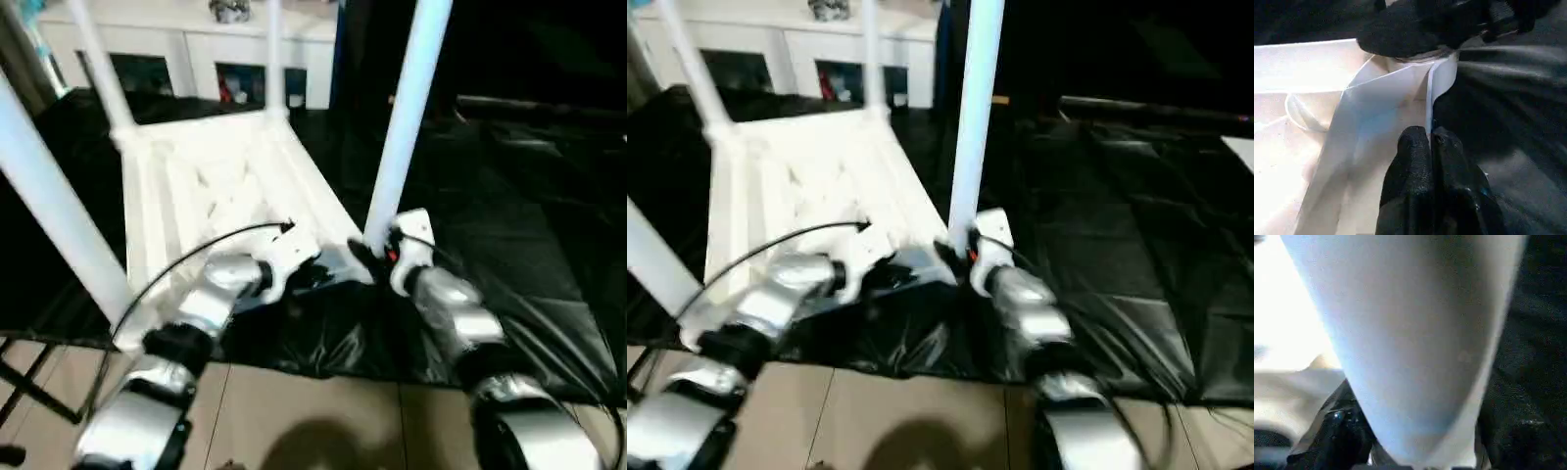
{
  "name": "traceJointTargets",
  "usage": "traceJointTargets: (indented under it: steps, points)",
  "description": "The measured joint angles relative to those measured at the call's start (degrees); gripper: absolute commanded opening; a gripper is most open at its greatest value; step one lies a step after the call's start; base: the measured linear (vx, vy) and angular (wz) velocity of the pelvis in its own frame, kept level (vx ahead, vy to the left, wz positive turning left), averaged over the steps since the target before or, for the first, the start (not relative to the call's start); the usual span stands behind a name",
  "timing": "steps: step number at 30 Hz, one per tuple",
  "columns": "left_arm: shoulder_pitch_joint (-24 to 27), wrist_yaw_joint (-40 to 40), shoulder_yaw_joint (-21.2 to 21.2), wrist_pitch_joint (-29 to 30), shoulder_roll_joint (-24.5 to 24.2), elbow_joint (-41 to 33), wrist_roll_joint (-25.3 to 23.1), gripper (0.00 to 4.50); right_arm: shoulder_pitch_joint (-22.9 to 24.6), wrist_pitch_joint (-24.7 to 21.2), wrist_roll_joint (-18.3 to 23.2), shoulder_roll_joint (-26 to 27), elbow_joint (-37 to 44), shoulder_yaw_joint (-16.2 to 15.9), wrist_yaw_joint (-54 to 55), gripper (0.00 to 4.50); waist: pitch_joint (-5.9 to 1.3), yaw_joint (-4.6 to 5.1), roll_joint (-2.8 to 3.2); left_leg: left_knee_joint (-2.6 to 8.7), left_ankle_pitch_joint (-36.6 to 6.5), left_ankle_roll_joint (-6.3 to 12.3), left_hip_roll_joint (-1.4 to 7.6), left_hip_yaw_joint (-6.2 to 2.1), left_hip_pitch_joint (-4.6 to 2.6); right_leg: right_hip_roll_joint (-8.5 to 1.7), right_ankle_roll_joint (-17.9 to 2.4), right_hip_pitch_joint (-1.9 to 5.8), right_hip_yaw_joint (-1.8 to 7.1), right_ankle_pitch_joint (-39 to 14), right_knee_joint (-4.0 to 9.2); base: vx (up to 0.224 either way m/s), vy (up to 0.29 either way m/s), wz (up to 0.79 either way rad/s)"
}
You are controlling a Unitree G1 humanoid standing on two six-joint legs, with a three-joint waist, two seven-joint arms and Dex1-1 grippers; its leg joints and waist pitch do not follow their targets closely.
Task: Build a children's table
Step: Rotate leg to tighten
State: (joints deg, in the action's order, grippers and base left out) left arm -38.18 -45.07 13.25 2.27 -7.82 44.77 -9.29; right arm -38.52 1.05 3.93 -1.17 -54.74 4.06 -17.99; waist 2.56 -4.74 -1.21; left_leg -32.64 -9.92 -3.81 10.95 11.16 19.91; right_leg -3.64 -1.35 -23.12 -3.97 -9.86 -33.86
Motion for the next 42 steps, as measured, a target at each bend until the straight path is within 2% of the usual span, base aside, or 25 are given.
traceJointTargets:
  steps: [2,5,12,17,22,26,29,30,34,35,42]
  points:
    - [-0.2,1.5,0.1,0.2,0.7,0.0,-0.6,0.00,-0.9,1.5,-0.3,0.2,-1.5,0.1,2.0,2.48,0.00,-0.07,0.00,0.00,0.0,0.00,0.00,0.00,0.02,0.00,0.0,0.01,0.01,0.0,0.01,0.000,0.000,0.00]
    - [-0.2,1.5,0.1,0.1,0.8,-0.2,-0.6,0.00,-1.0,3.1,-0.2,0.3,-2.2,0.4,1.8,3.02,-0.02,-0.15,0.03,0.02,0.0,0.00,0.00,0.00,0.05,0.00,0.0,0.00,0.01,0.0,-0.03,0.000,0.000,0.00]
    - [0.8,-2.3,0.2,-1.2,-1.4,-2.0,-0.5,0.00,-0.5,6.1,-0.5,0.1,-2.7,0.0,-4.1,3.58,-0.02,-0.11,0.05,0.25,0.0,-0.01,0.04,0.00,0.05,0.05,-0.1,-0.10,0.00,0.2,-0.22,0.000,0.000,0.00]
    - [1.6,-7.8,0.3,-2.5,-3.9,-3.6,0.8,0.00,-0.4,7.2,-0.6,-3.4,-2.6,-2.8,-15.9,3.58,0.01,-0.24,0.18,0.31,0.0,-0.01,0.07,0.01,0.11,0.12,-0.3,-0.12,0.01,0.3,-0.23,0.000,0.000,0.00]
    - [1.7,-14.1,0.3,-3.6,-6.1,-3.7,2.9,0.00,1.8,8.0,-0.6,-8.3,0.9,-5.9,-30.7,3.58,0.03,-0.63,0.16,0.28,0.0,0.02,0.08,0.06,0.16,0.11,-0.4,-0.15,0.00,0.3,-0.12,0.000,0.000,0.00]
    - [1.9,-18.6,0.3,-4.8,-7.5,-3.7,3.7,0.00,3.6,7.5,0.1,-11.2,4.1,-7.4,-40.7,3.58,0.05,-1.58,0.11,0.24,0.0,0.02,0.11,0.06,0.16,0.11,-0.4,-0.15,-0.02,0.2,-0.15,0.000,0.000,0.00]
    - [2.0,-22.9,0.7,-5.5,-8.8,-3.7,4.9,0.00,5.2,5.5,1.5,-13.6,7.9,-9.2,-48.1,3.58,0.09,-2.16,0.04,0.21,0.0,0.02,0.12,0.09,0.19,0.10,-0.4,-0.14,0.00,0.2,-0.15,0.000,0.000,0.00]
    - [2.0,-24.2,0.9,-5.7,-9.3,-3.7,5.2,0.00,5.6,4.4,2.2,-14.1,9.1,-9.6,-50.5,3.43,0.12,-2.37,-0.01,0.19,0.0,0.02,0.13,0.10,0.21,0.10,-0.4,-0.12,0.00,0.2,-0.15,0.000,0.000,0.00]
    - [2.0,-28.0,1.4,-6.6,-10.2,-3.6,5.7,0.00,7.0,1.9,3.1,-15.8,12.4,-11.0,-55.7,3.31,0.13,-3.12,-0.04,0.16,0.0,0.02,0.12,0.14,0.23,0.06,-0.4,-0.11,0.01,0.2,-0.13,0.000,0.000,0.00]
    - [2.0,-29.2,1.5,-7.1,-10.6,-3.5,5.9,0.00,7.4,1.5,3.1,-16.2,13.5,-11.5,-57.0,3.12,0.14,-3.29,-0.05,0.17,0.0,0.02,0.12,0.14,0.23,0.06,-0.3,-0.11,0.01,0.2,-0.13,0.000,0.000,0.00]
    - [1.9,-32.9,1.7,-8.2,-12.0,-2.8,6.5,0.00,8.7,-0.7,3.2,-17.2,17.3,-13.0,-59.7,2.70,0.13,-3.59,-0.06,0.18,0.0,0.02,0.11,0.14,0.22,0.03,-0.3,-0.10,0.00,0.2,-0.14,0.000,0.000,0.00]
